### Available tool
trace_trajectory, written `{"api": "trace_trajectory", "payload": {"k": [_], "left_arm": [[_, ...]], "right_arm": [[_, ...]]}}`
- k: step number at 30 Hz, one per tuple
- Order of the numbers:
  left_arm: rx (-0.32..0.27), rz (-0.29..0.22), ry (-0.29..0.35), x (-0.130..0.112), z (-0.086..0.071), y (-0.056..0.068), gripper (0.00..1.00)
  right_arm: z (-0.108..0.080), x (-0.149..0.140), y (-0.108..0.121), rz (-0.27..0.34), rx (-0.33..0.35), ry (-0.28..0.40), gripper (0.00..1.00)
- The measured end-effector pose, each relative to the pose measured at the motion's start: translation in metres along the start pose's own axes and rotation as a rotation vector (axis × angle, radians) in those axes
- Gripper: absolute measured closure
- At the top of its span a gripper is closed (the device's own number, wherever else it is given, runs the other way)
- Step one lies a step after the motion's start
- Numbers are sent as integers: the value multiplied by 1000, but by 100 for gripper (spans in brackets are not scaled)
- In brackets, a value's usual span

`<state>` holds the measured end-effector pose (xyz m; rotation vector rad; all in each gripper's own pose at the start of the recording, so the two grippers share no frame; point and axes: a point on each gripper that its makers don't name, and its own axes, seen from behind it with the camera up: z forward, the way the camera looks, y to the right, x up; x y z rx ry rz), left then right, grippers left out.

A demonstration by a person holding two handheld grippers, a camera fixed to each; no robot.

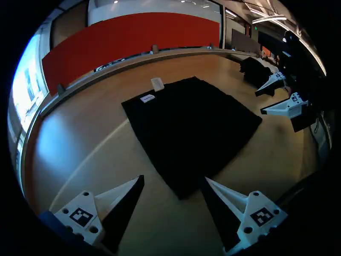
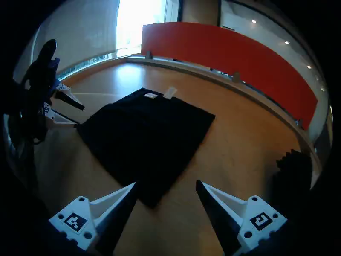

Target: Fold towel

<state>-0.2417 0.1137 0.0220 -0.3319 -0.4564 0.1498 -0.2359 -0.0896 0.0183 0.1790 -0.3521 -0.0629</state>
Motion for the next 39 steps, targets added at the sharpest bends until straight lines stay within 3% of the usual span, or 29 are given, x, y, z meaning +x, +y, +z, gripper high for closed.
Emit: {"api": "trace_trajectory", "payload": {"k": [12,21,32,39], "left_arm": [[-4,-14,-50,-24,5,8,6],[4,-48,-59,-25,5,9,8],[14,-66,-70,-25,5,11,23],[1,-48,-78,-26,5,16,34]], "right_arm": [[7,-21,-11,-21,12,-38,2],[8,-31,-21,-8,44,-60,17],[8,-37,-22,6,55,-72,37],[8,-38,-26,18,74,-74,45]]}}
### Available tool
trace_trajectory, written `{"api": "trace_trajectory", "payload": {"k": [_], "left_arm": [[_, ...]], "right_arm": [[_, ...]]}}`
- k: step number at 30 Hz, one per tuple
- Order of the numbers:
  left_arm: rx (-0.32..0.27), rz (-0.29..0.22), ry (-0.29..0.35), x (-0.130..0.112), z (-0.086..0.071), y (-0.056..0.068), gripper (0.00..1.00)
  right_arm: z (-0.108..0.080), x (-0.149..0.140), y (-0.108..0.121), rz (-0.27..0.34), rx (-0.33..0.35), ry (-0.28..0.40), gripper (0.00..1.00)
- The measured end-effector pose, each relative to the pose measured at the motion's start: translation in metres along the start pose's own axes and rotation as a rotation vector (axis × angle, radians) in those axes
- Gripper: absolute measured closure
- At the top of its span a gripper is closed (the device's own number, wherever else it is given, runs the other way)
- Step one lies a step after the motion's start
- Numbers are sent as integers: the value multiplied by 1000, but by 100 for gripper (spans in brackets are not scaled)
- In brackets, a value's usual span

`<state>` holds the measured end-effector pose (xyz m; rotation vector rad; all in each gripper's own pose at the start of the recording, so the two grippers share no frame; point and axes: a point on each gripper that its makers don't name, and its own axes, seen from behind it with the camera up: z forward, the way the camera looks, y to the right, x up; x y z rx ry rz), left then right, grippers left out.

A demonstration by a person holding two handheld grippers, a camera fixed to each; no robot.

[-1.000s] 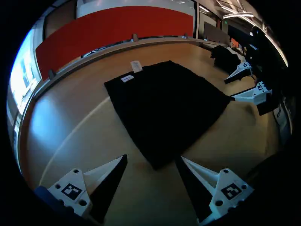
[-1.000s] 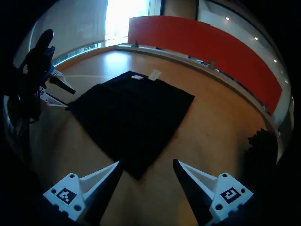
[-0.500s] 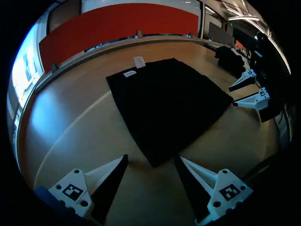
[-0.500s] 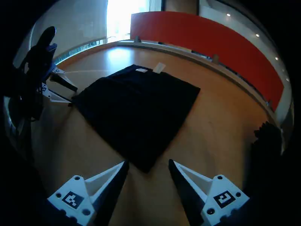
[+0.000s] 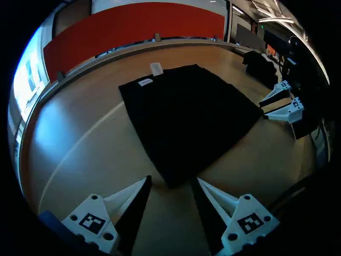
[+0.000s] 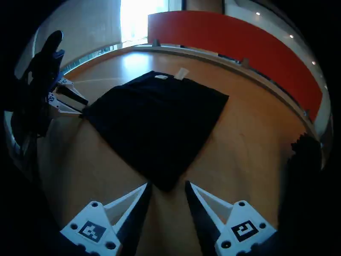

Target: Fold towel

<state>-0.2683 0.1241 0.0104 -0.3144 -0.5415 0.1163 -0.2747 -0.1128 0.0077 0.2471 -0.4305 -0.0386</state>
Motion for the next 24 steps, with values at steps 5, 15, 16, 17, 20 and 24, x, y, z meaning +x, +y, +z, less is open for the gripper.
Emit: {"api": "trace_trajectory", "payload": {"k": [5,15,16,17,20,24], "left_arm": [[-2,1,-7,0,0,2,42],[-8,6,-21,0,0,3,51],[-9,8,-21,0,0,3,53],[-9,9,-21,0,0,3,55],[-7,10,-24,0,0,3,63],[-1,5,-27,0,0,3,74]], "right_arm": [[0,0,-1,7,9,-1,48],[0,1,2,12,4,-8,62],[0,1,2,10,5,-8,63],[0,1,1,8,6,-9,64],[-1,1,0,9,7,-9,67],[-1,1,1,16,7,-11,72]]}}
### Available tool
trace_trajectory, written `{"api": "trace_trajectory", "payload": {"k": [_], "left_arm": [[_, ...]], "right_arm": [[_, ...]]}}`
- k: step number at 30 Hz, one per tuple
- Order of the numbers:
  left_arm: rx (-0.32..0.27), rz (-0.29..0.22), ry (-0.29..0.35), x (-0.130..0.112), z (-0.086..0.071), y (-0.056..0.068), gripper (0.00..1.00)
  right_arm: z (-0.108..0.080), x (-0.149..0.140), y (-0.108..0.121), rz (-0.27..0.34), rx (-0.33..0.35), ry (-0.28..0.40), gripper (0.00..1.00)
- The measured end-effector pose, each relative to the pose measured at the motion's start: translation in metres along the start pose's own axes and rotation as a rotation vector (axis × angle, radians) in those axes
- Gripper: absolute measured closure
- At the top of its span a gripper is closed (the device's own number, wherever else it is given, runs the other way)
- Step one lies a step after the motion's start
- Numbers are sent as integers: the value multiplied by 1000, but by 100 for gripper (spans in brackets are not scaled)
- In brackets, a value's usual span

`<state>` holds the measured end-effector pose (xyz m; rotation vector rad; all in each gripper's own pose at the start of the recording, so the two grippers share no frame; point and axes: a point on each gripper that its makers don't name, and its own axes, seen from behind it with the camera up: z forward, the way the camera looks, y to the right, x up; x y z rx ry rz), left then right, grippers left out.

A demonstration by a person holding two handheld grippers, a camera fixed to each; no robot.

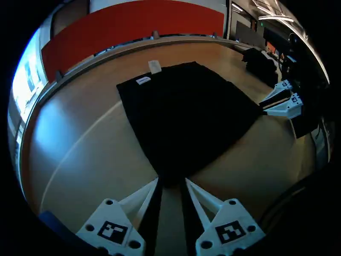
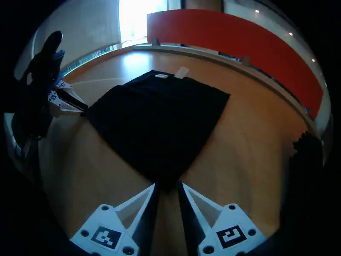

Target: Fold towel

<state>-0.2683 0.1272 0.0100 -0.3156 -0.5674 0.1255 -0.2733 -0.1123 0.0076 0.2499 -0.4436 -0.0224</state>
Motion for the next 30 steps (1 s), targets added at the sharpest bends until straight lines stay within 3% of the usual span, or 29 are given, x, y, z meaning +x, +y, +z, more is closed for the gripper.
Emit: {"api": "trace_trajectory", "payload": {"k": [10,12,20,30], "left_arm": [[0,-6,-5,-1,-2,1,78],[4,-8,-5,-1,-1,1,90],[14,-4,-3,-1,0,-1,91],[12,-41,0,0,-1,-1,91]], "right_arm": [[1,0,1,3,-4,-3,80],[1,0,1,3,-5,-3,80],[1,1,0,8,1,-5,83],[2,2,1,32,12,-4,87]]}}
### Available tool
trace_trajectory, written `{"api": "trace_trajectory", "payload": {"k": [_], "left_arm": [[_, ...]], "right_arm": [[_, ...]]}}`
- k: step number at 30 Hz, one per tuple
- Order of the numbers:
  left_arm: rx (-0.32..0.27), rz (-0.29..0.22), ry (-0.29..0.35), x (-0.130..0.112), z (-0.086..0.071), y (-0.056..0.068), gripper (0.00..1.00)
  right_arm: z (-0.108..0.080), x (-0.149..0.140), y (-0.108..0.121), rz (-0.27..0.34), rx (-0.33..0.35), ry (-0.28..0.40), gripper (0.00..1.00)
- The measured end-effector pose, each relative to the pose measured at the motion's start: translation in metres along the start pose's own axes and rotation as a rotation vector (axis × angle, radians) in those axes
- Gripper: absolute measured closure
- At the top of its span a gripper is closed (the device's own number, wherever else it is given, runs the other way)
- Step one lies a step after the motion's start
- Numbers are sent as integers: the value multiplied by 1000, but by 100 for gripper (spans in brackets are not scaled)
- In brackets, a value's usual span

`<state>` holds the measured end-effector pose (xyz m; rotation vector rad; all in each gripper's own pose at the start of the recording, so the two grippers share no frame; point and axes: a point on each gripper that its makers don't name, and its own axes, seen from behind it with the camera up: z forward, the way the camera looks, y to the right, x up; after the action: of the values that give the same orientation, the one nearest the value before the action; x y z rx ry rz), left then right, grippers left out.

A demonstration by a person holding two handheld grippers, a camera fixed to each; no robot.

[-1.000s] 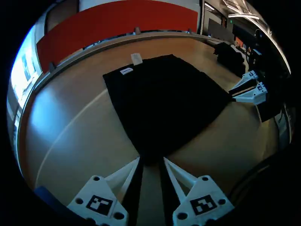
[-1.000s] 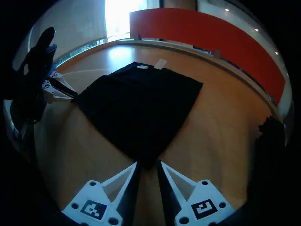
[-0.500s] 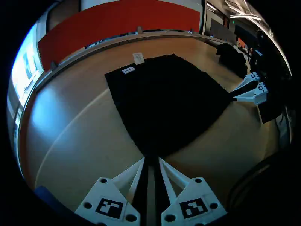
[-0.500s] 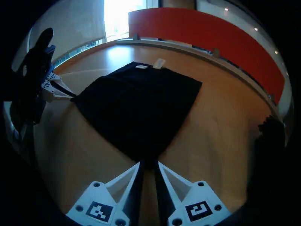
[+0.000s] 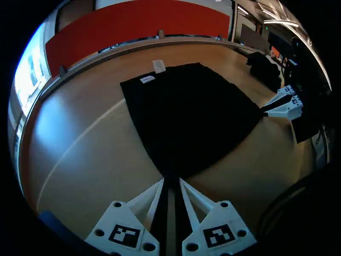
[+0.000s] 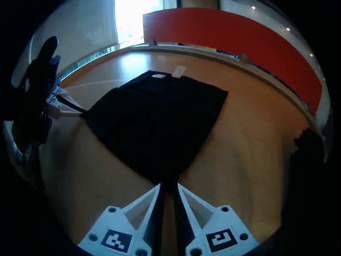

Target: Fold towel

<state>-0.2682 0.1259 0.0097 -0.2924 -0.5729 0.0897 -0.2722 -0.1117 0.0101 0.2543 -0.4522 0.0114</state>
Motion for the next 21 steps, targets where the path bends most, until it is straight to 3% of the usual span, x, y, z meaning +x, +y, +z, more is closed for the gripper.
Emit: {"api": "trace_trajectory", "payload": {"k": [11,21], "left_arm": [[-19,-32,7,7,-4,6,91],[-15,-61,30,22,-22,6,91]], "right_arm": [[-10,13,5,6,-3,29,88],[-28,28,3,1,-3,61,88]]}}
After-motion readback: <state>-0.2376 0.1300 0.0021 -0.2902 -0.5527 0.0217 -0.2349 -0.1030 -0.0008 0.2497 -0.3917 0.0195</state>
